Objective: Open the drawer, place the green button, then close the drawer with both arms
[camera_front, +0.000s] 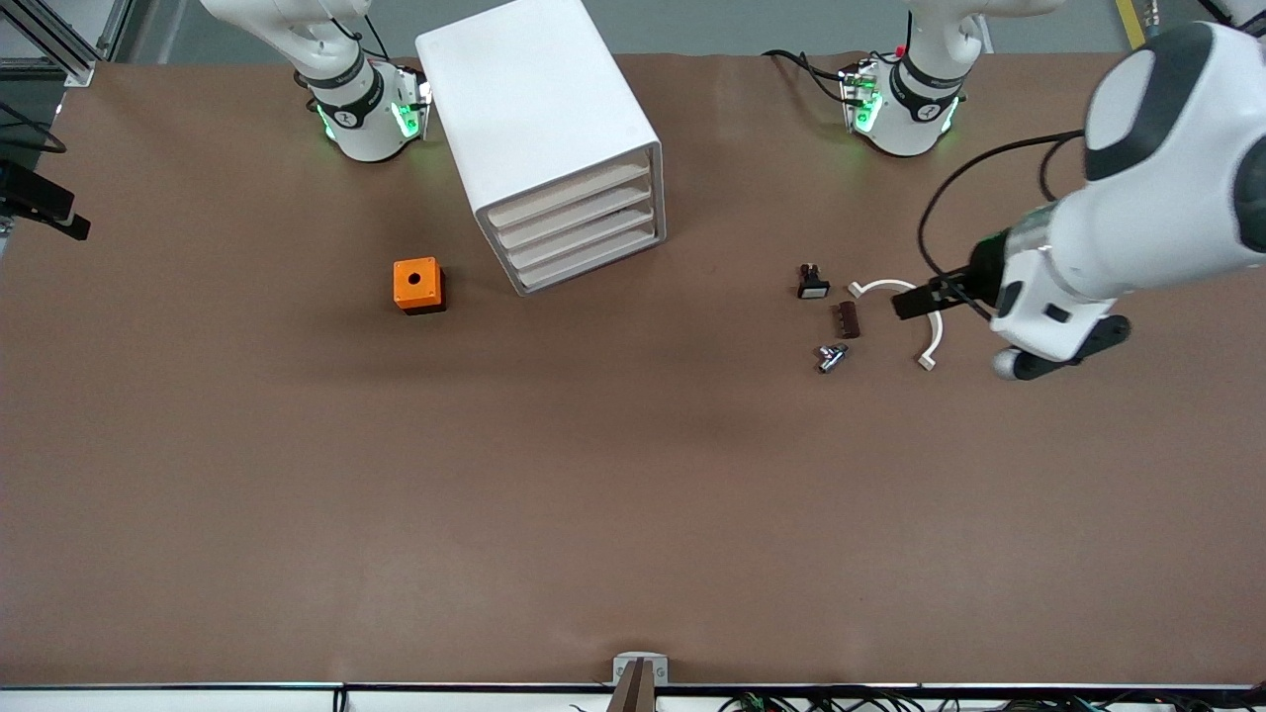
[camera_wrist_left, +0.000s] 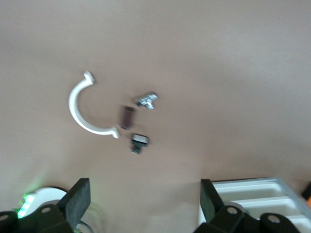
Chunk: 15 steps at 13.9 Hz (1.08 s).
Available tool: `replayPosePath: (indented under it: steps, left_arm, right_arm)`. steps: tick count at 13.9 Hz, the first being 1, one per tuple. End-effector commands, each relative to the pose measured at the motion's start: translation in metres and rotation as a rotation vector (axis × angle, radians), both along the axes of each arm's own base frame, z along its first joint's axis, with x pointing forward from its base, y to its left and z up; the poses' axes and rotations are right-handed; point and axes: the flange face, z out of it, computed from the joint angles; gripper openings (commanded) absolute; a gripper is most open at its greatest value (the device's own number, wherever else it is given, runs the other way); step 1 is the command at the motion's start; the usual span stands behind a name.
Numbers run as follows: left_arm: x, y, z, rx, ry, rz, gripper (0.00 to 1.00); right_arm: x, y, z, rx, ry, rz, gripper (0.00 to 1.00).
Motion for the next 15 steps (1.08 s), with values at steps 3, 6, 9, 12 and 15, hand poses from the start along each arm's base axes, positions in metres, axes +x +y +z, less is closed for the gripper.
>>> replayPosePath:
  steps: [3,6,9,12,15]
  left_arm:
    - [-0.013,0.074,0.019,0.006,-0.012,-0.165,0.99]
    - [-0.036,0.127,0.023,0.012,-0.004,-0.231,0.99]
    - [-0.056,0.158,0.012,-0.004,-0.015,-0.252,0.99]
    - [-0.081,0.171,-0.009,0.017,-0.08,-0.25,0.99]
    - [-0.083,0.171,-0.016,0.022,-0.107,-0.251,0.99]
  right_arm:
    - [-0.012,0.002,0.0,0.016,-0.033,0.01,1.0]
    - [-0.012,0.007,0.002,0.019,-0.044,0.018,1.0]
    - [-0.013,0.005,0.002,0.033,-0.044,0.01,1.0]
    - [-0.013,0.009,0.002,0.032,-0.044,0.019,1.0]
    - [-0.014,0.01,0.002,0.032,-0.039,0.02,1.0]
